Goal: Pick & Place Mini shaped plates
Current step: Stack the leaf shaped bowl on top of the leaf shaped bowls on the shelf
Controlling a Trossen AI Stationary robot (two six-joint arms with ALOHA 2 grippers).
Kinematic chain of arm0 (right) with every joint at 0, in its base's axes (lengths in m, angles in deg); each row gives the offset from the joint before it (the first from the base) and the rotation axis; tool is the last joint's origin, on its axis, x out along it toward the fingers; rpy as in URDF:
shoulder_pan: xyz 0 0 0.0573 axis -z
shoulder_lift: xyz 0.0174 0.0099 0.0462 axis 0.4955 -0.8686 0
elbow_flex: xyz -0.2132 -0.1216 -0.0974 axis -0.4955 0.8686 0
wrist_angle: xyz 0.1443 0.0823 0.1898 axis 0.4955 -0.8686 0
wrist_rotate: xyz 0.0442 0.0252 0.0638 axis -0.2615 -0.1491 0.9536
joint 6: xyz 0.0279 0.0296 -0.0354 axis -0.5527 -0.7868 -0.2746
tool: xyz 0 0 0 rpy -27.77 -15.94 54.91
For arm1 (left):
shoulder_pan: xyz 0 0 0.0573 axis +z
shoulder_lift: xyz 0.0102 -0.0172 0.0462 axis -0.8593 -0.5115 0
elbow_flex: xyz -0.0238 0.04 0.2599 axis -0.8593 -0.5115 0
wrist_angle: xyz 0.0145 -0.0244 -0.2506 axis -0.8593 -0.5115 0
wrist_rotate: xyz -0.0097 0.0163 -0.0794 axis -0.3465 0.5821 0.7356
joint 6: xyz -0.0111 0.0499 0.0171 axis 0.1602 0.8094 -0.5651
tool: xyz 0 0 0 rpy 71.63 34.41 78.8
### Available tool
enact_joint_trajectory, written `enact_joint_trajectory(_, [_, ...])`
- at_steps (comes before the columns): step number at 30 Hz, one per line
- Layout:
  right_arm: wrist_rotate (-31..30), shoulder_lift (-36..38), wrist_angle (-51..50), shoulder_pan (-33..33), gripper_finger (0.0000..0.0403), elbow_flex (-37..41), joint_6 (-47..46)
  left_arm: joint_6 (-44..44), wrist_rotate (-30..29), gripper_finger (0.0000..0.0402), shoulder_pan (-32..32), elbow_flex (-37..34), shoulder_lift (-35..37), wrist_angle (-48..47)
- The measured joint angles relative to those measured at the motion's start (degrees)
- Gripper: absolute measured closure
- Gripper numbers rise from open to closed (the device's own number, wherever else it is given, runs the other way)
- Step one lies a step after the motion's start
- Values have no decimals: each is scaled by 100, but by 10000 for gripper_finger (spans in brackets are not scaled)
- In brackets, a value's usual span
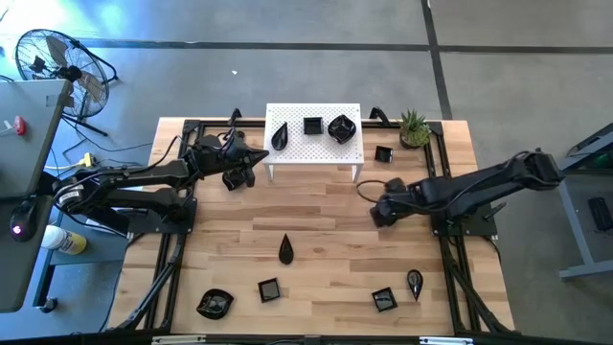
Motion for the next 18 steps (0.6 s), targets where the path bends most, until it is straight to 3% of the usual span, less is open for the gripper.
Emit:
enact_joint_trajectory(4, [-298,141,-1126,0,299,-28,-1070,0,0,400,2,0,0,-7])
enact_joint_trajectory(10, [-324,308,-600,20,287,488,-1306,0,0,400,0,0,0,-11])
enact_joint_trajectory(18, [-321,370,-214,20,307,911,-1314,0,0,400,2,0,0,-13])
